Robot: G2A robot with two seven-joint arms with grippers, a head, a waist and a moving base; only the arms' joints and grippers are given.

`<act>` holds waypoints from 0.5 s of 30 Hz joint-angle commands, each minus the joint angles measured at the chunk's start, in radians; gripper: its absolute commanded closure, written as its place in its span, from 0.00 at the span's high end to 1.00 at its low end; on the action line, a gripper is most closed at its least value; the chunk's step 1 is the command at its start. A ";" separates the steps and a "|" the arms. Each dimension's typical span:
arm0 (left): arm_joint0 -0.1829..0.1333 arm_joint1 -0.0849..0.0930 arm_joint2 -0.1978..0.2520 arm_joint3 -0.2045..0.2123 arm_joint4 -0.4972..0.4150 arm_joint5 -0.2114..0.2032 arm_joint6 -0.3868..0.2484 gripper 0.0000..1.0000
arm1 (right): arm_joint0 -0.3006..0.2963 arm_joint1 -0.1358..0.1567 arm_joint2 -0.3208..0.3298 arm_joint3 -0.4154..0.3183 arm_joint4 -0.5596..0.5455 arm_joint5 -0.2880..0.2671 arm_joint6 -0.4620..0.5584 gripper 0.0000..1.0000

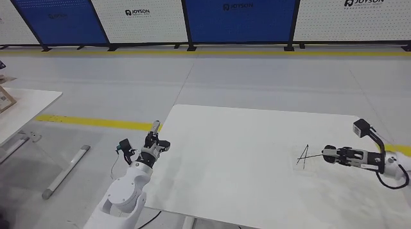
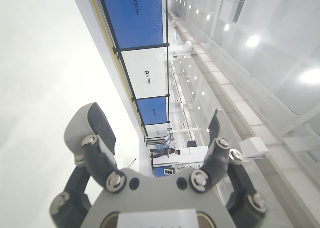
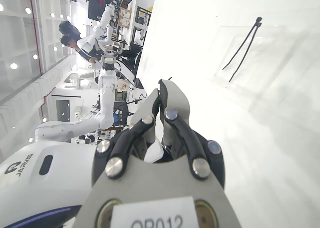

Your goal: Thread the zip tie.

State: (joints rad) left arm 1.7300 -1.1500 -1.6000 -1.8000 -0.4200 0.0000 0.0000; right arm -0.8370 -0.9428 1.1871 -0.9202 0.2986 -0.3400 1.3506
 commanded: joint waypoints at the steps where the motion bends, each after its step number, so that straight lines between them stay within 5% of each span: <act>1: 0.000 0.000 0.000 0.000 0.000 0.000 0.000 1.00 | -0.027 0.002 0.014 -0.051 0.032 0.000 -0.026 0.00; 9: 0.000 0.000 0.000 0.000 0.000 0.000 0.000 1.00 | -0.169 0.005 0.073 -0.265 0.092 0.000 -0.098 0.00; 15: 0.000 0.000 0.000 0.000 0.000 0.000 0.000 1.00 | -0.183 0.003 0.060 -0.271 0.108 0.007 -0.077 0.00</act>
State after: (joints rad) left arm 1.7300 -1.1500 -1.6000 -1.8000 -0.4200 0.0000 0.0000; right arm -1.0206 -0.9399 1.2467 -1.1917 0.4068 -0.3327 1.2745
